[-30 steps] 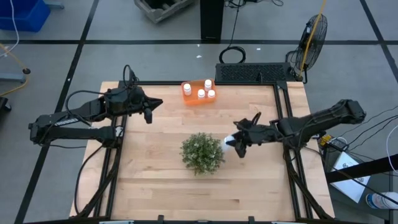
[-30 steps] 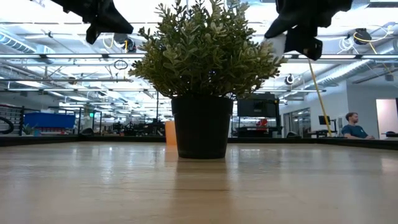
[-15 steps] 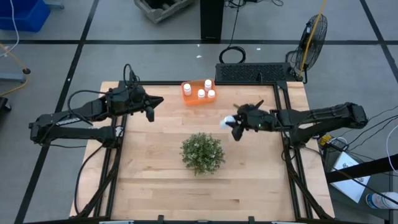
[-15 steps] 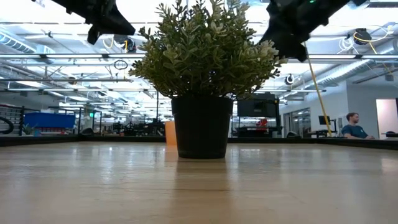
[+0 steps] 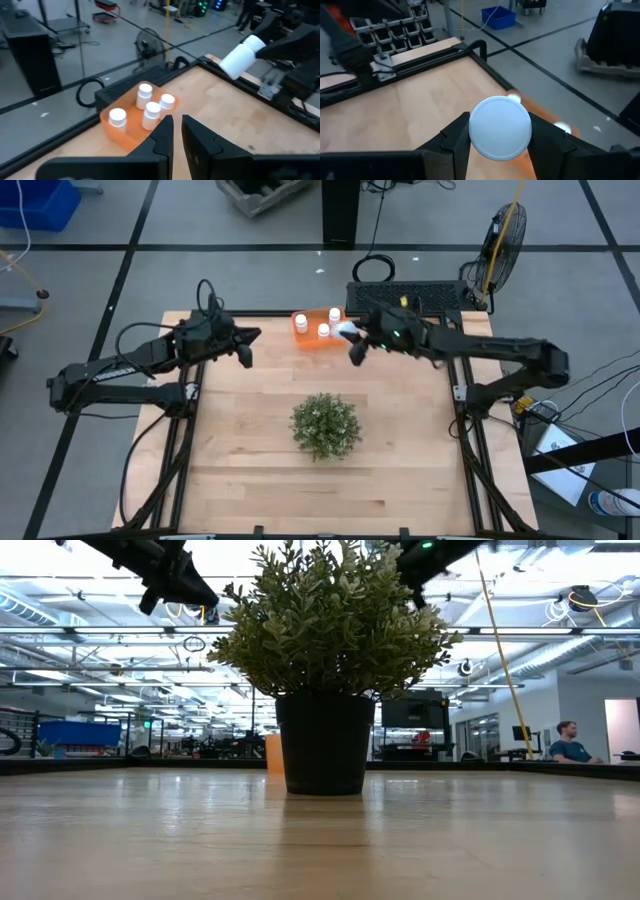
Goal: Pick and place pill bottles into a basket
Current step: Put the white pill bottle into the orange bin
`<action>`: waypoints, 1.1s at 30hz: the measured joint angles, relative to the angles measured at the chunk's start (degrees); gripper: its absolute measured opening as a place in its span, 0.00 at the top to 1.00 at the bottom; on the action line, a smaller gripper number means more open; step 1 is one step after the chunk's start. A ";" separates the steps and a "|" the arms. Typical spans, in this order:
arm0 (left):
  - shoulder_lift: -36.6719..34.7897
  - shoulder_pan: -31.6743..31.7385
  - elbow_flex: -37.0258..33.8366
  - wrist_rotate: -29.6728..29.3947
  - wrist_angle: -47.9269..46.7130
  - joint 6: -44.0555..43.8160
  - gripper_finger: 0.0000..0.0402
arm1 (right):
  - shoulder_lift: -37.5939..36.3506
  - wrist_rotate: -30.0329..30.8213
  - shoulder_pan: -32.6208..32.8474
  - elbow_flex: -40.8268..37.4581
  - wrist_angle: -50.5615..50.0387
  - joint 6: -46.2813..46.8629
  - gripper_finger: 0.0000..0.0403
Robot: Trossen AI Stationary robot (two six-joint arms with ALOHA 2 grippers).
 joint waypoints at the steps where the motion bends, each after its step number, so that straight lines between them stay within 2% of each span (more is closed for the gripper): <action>1: -0.04 0.38 0.00 -0.40 0.03 -0.04 0.90 | 1.92 -0.95 -0.92 1.97 0.02 -0.79 0.64; 15: -0.02 3.34 0.00 -0.25 -5.44 -0.73 0.90 | 28.20 -13.06 -9.72 24.19 -3.13 -9.40 0.64; 23: -0.07 4.36 0.00 -0.22 -7.57 -2.75 0.90 | 39.68 -13.26 -10.29 35.38 -9.82 -12.90 0.64; 33: -0.07 4.37 0.00 -0.24 -7.71 -3.04 0.90 | 45.38 -13.92 -11.35 37.43 -14.07 -12.48 0.64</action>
